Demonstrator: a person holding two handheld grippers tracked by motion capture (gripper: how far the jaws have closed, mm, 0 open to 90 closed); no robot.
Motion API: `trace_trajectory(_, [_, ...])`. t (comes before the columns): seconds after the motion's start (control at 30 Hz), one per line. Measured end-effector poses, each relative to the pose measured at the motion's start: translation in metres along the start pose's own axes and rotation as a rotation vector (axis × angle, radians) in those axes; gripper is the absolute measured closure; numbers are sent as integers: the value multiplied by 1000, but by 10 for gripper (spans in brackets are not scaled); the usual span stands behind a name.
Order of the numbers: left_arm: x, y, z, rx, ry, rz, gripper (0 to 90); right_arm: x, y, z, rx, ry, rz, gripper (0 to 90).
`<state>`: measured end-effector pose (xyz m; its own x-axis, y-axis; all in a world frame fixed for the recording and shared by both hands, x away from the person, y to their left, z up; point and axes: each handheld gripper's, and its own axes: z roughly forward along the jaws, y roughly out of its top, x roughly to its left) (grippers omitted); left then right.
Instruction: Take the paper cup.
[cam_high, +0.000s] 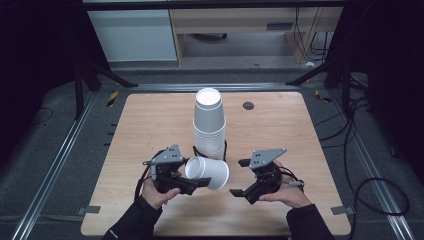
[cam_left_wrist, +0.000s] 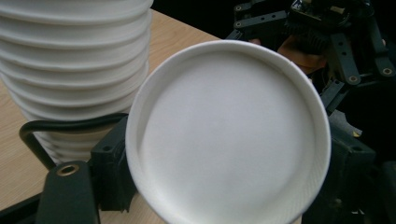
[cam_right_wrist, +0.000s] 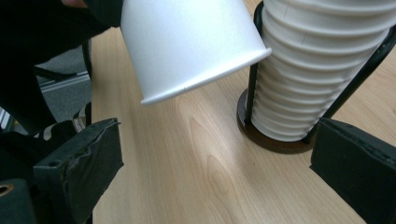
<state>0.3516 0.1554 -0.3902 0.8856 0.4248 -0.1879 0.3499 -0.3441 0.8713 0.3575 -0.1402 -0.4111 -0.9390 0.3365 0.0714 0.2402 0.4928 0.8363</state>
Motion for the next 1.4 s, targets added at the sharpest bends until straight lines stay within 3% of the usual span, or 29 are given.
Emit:
trace_trajectory(0.57, [-9,6,8,-29,-97,23,211,5,5,10,-40,76,1,21])
trace_trajectory(0.8, [-15,8,13,-34,-128,36,212,8,5,19,-27,100,-3,21])
trace_trajectory(1.17, [-21,7,20,-17,-157,48,213,10,4,25,-37,154,-14,67])
trace_trajectory(1.4, [-20,6,21,-12,-161,47,213,10,3,25,-40,155,-23,89])
